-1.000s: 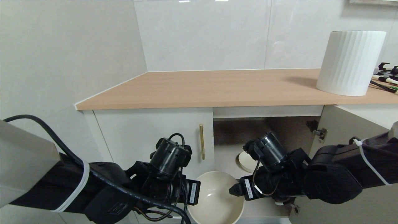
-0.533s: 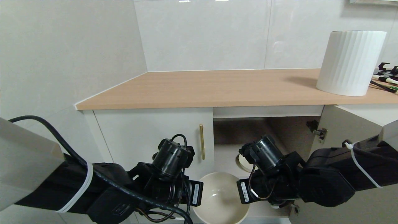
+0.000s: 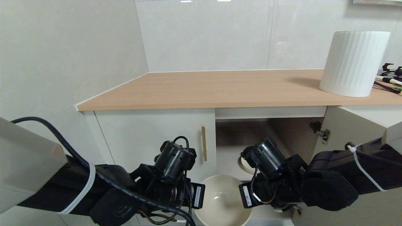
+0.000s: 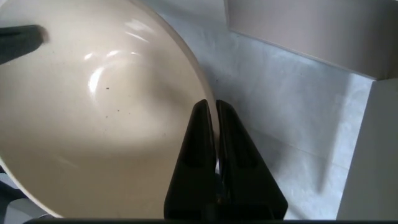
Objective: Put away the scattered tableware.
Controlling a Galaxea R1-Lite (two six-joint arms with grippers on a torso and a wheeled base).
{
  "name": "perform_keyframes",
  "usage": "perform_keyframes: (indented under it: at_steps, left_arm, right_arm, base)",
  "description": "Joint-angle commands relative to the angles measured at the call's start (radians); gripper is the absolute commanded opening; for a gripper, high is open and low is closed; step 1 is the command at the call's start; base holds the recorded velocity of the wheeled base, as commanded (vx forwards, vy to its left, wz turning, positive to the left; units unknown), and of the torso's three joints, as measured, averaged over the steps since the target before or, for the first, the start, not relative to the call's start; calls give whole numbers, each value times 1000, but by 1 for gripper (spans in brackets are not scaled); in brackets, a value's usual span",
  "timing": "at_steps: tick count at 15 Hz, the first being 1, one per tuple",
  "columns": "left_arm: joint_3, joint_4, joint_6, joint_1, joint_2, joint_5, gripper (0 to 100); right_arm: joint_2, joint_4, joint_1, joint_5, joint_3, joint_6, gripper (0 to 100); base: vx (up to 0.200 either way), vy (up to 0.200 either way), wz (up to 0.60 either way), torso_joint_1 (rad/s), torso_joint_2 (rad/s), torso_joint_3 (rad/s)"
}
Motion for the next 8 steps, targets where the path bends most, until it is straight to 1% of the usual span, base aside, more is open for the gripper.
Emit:
perform_keyframes:
  at_steps: [1,6,8]
  left_arm:
    - [-2,-1,-2,0,0,1,100]
    - [-3,-1,-5,1,-3,3,100]
    - [-3,-2,-7,3,-11,3,100]
  right_arm:
    - [3,-1,0,0,0,0,0]
    - [15,-1,0,-3,-2,0,0]
    - [35,-1,-6,-28,0,3,0]
  base:
    - [0,0,0,0,0,0]
    - [0,0,0,0,0,0]
    - [0,0,0,0,0,0]
